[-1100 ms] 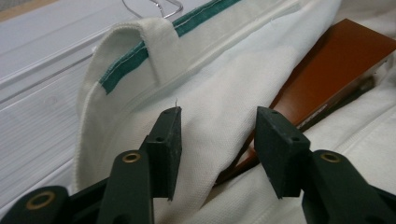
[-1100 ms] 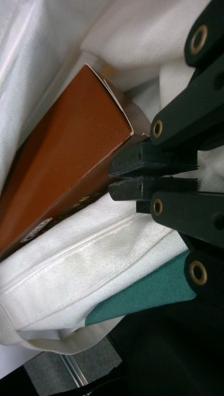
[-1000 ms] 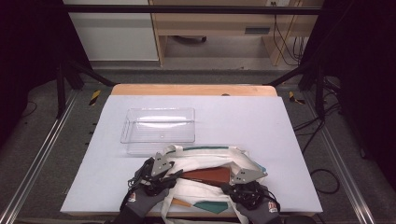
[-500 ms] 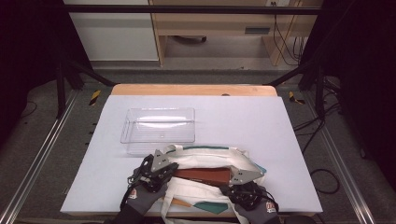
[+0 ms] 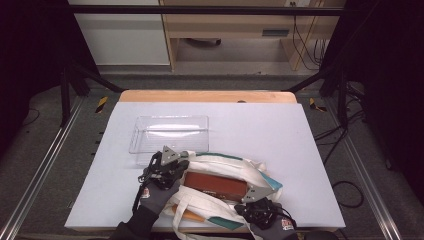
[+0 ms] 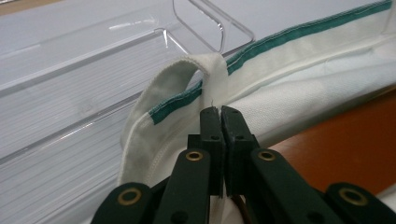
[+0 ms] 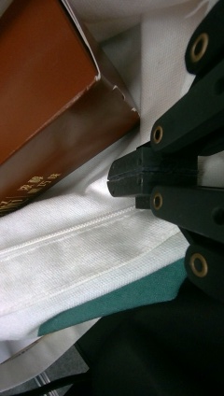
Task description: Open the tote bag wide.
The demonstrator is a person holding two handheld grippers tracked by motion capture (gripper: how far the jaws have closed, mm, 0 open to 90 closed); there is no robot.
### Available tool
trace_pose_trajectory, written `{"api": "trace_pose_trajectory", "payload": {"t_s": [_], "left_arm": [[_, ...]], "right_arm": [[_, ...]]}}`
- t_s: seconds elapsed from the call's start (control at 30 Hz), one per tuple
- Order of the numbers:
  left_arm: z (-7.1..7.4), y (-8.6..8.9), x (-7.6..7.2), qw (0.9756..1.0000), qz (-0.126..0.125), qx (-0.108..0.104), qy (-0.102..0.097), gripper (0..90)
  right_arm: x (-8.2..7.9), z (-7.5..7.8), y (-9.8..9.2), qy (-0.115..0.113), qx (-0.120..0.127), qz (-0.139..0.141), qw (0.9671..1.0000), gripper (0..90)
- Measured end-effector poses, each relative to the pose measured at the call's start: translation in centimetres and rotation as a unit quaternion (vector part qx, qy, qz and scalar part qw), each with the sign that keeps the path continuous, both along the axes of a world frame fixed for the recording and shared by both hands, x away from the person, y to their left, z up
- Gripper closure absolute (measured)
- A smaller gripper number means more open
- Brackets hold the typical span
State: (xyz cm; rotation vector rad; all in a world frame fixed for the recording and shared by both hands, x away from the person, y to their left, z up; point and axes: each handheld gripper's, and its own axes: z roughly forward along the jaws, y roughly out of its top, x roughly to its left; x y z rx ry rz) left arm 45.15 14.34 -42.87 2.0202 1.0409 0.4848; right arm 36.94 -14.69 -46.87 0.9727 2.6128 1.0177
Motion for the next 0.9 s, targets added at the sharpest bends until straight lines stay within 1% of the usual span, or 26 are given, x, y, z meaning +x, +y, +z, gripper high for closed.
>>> {"api": "trace_pose_trajectory", "payload": {"t_s": [0.03, 0.1, 0.13, 0.2, 0.23, 0.27, 0.37, 0.4, 0.43, 0.47, 0.5, 0.57, 0.6, 0.63, 0.67, 0.7, 0.73, 0.77, 0.87, 0.9], "left_arm": [[-0.2, 0.0, 0.1, 1.0000, 0.002, -0.002, 0.005, 88.2], [-0.5, 0.0, 0.2, 1.0000, 0.004, -0.001, 0.007, 88.2], [-1.0, -0.1, 0.4, 0.9999, 0.006, 0.001, 0.008, 88.2], [-1.5, 0.0, 0.6, 0.9999, 0.007, -0.002, 0.012, 88.2], [-1.5, 0.0, 0.6, 0.9999, 0.007, -0.002, 0.012, 88.2], [-2.0, 0.0, 0.7, 0.9998, 0.009, -0.005, 0.016, 88.2], [-2.1, 0.1, 0.7, 0.9997, 0.009, -0.015, 0.017, 88.0], [-2.1, 0.2, 0.6, 0.9996, 0.008, -0.019, 0.017, 87.8], [-2.1, 0.2, 0.6, 0.9996, 0.008, -0.019, 0.017, 87.6], [-2.1, 0.4, 0.5, 0.9994, 0.007, -0.028, 0.018, 87.1], [-2.0, 0.5, 0.4, 0.9993, 0.005, -0.032, 0.016, 86.5], [-1.9, 0.6, 0.3, 0.9992, 0.005, -0.036, 0.017, 83.5], [-1.5, 0.9, -0.1, 0.9988, 0.003, -0.046, 0.017, 82.6], [-1.3, 1.1, -0.4, 0.9987, -0.001, -0.049, 0.016, 81.4], [-1.0, 1.2, -0.8, 0.9983, -0.007, -0.055, 0.016, 77.9], [-1.0, 1.2, -0.8, 0.9983, -0.007, -0.055, 0.016, 75.4], [-0.7, 1.3, -1.2, 0.9983, -0.012, -0.056, 0.015, 75.4], [0.0, 1.5, -2.1, 0.9985, -0.018, -0.051, 0.001, 72.6], [1.2, 2.1, -3.3, 0.9978, -0.023, -0.060, -0.015, 72.3], [1.4, 2.3, -3.8, 0.9976, -0.026, -0.062, -0.017, 72.4]], "right_arm": [[0.0, 0.0, 0.0, 0.001, -0.001, 0.000, 1.0000, 90.0], [0.0, 0.0, 0.0, 0.002, 0.000, 0.000, 1.0000, 90.0], [0.0, -0.1, 0.0, 0.003, 0.000, 0.000, 1.0000, 90.0], [0.0, -0.1, 0.0, 0.003, 0.002, 0.000, 1.0000, 90.0], [0.0, -0.1, 0.0, 0.003, 0.001, 0.002, 1.0000, 90.0], [0.0, -0.1, 0.0, 0.003, 0.001, 0.002, 1.0000, 90.0], [0.0, 0.0, 0.0, 0.003, 0.000, 0.002, 1.0000, 90.0], [0.0, 0.0, 0.0, -0.001, -0.001, 0.004, 1.0000, 90.0], [-0.1, 0.2, 0.0, -0.002, 0.001, 0.001, 1.0000, 90.0], [-0.1, 0.4, -0.1, -0.007, 0.003, 0.006, 0.9999, 88.5], [-0.2, 0.7, -0.1, -0.009, 0.014, 0.010, 0.9998, 86.4], [-0.5, 1.5, -0.4, -0.021, 0.035, 0.014, 0.9991, 85.4], [-0.6, 1.9, -0.5, -0.028, 0.045, 0.015, 0.9985, 84.6], [-0.7, 2.4, -0.7, -0.036, 0.055, 0.013, 0.9978, 84.4], [-0.7, 2.8, -0.9, -0.044, 0.063, 0.010, 0.9970, 84.0], [-0.7, 2.8, -0.9, -0.044, 0.063, 0.010, 0.9970, 84.0], [-0.7, 3.3, -1.3, -0.055, 0.070, 0.004, 0.9960, 83.5], [-0.4, 4.1, -1.9, -0.074, 0.079, -0.012, 0.9941, 82.0], [0.2, 4.9, -3.0, -0.098, 0.080, -0.039, 0.9912, 78.9], [0.5, 5.1, -3.2, -0.105, 0.078, -0.047, 0.9904, 77.6]]}}
